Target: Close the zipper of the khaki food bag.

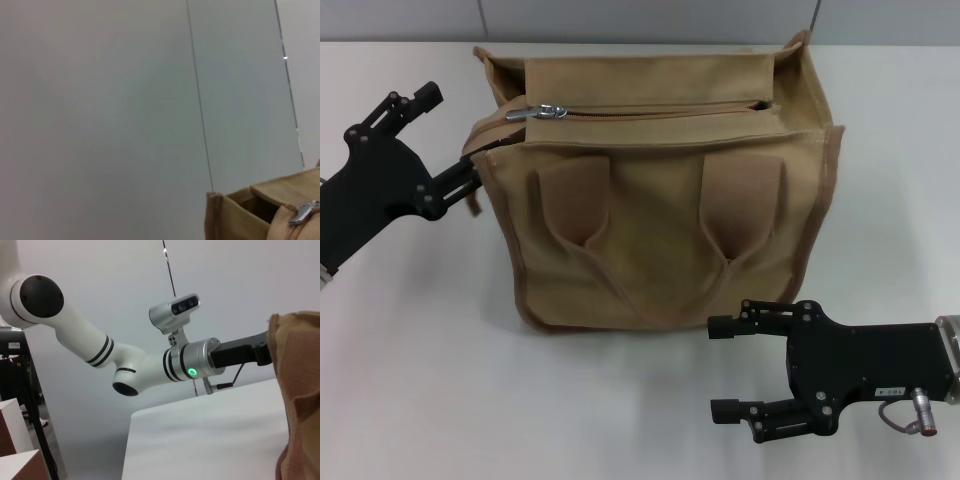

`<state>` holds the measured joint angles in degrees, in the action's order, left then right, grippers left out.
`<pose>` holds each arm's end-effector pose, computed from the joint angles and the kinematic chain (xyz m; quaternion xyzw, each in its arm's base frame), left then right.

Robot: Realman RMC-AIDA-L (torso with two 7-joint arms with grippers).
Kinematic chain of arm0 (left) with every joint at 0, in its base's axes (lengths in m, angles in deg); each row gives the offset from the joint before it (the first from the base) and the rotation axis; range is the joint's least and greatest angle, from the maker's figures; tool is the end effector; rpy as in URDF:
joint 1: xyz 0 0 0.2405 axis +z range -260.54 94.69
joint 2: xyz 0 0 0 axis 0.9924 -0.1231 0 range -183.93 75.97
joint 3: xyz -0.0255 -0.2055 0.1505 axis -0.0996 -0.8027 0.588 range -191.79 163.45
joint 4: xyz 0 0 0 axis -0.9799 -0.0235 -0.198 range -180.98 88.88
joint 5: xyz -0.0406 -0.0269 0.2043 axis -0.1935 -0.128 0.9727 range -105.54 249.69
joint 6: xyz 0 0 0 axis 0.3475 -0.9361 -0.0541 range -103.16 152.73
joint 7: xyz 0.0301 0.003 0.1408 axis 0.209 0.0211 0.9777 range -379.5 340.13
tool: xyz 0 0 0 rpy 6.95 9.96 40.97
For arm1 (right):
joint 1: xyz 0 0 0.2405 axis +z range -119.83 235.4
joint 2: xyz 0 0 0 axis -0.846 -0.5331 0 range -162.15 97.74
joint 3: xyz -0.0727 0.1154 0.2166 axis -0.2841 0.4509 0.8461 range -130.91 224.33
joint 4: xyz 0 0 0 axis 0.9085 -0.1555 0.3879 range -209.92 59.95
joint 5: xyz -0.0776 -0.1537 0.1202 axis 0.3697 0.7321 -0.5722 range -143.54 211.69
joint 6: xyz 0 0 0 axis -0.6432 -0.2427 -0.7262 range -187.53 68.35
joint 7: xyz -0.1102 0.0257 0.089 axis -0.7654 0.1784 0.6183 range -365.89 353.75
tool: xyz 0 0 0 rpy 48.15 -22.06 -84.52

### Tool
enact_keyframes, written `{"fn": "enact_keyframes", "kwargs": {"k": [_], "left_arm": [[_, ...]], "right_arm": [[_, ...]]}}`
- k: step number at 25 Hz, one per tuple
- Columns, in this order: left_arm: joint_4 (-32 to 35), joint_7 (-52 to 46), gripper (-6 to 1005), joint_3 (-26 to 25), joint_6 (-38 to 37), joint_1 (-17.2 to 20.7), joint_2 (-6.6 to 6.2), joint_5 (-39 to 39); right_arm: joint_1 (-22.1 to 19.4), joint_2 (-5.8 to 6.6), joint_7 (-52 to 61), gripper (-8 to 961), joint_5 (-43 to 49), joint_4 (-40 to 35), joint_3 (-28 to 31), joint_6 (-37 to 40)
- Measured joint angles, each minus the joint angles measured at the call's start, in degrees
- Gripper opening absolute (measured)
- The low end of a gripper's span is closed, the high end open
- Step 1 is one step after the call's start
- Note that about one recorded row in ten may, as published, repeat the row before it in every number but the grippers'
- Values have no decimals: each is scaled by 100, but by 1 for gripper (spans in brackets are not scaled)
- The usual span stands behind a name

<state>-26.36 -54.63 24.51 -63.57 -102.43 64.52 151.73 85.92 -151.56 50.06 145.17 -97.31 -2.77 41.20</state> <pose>-0.3089 0.2906 0.0147 -0.8324 -0.0893 -0.3651 0.4073 0.2561 0.2536 -0.0522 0.9476 -0.0946 -0.3046 0.0191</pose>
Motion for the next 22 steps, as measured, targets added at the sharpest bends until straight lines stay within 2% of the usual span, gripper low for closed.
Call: {"fn": "enact_keyframes", "kwargs": {"k": [9, 14, 16, 21, 22], "left_arm": [[-101, 259, 810, -87, -123, -24, 20, -12], [-104, 265, 592, -78, -131, -12, 19, -12], [-106, 266, 419, -72, -135, -9, 18, -12], [-111, 268, 158, -76, -197, -2, 16, -12], [-118, 268, 146, -84, -232, -5, 17, -12]], "right_arm": [[2, 0, 6, 815, 0, 0, 0, 23], [12, 0, 5, 815, 0, 0, 0, 27], [13, 0, 5, 815, 0, 0, 0, 28], [16, -3, 6, 815, 0, 3, 4, 38], [16, -4, 6, 815, 0, 5, 6, 44]]}}
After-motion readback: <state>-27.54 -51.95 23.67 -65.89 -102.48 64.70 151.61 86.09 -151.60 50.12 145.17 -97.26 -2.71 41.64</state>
